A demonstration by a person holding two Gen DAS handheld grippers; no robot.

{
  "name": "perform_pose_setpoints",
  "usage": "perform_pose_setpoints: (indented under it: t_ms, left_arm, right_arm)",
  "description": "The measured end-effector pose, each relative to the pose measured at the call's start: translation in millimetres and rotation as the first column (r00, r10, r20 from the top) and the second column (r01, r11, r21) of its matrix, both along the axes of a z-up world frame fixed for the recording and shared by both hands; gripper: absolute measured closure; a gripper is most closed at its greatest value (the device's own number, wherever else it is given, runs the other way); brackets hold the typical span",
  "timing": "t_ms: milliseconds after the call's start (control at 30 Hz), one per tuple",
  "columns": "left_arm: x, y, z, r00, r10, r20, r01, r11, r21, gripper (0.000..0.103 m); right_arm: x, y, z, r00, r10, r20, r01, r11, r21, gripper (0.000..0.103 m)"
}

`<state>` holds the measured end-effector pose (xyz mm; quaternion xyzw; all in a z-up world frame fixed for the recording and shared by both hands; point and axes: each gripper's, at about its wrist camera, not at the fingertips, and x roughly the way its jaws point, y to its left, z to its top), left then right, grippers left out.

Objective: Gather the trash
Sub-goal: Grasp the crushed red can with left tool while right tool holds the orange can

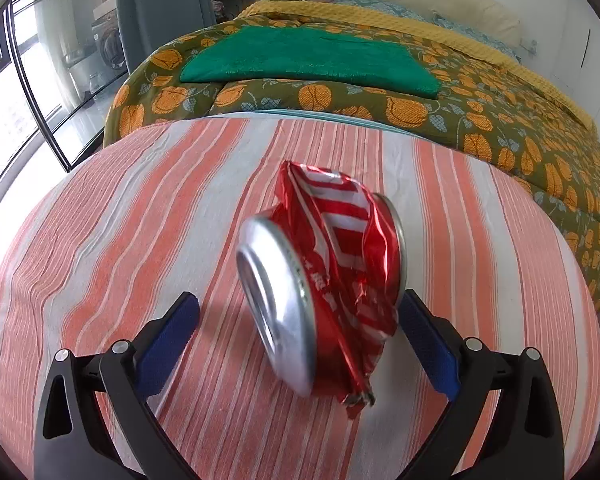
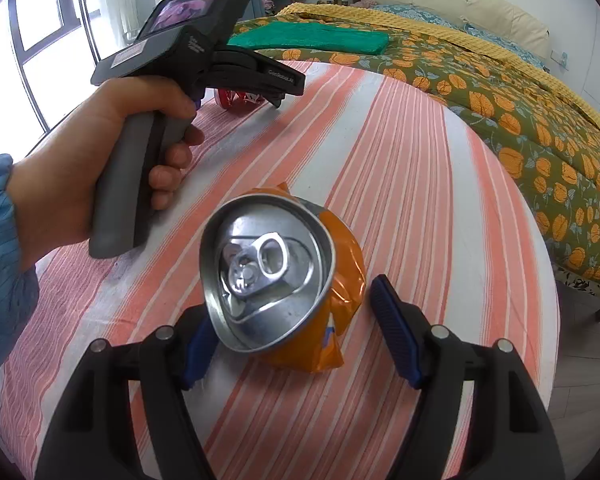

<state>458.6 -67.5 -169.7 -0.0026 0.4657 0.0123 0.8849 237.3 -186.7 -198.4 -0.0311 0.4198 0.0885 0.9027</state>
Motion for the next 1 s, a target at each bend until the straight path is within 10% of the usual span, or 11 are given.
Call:
perform_pose_setpoints:
  t_ms: [133, 267, 1000]
  left_arm:
    - [1.8, 2.8, 1.3, 1.000, 0.004, 0.009, -0.004, 1.000, -0.002, 0.006]
    - [-0.6, 3.6, 5.9, 0.998, -0.037, 0.047, 0.036, 0.999, 0.023, 0.045]
    - [-219.8, 83.8, 15.7, 0.978, -0.206, -0.024, 0.206, 0.978, -0.024, 0.046]
  right_arm:
    - [0.4, 0.0, 0.0, 1.000, -0.001, 0.000, 0.001, 1.000, 0.001, 0.033]
    - [0.5, 0.0, -0.1, 1.000, -0.001, -0.001, 0.001, 1.000, 0.001, 0.033]
    - [0.2, 0.3, -0.9, 1.000, -0.003, 0.002, 0.003, 1.000, -0.008, 0.033]
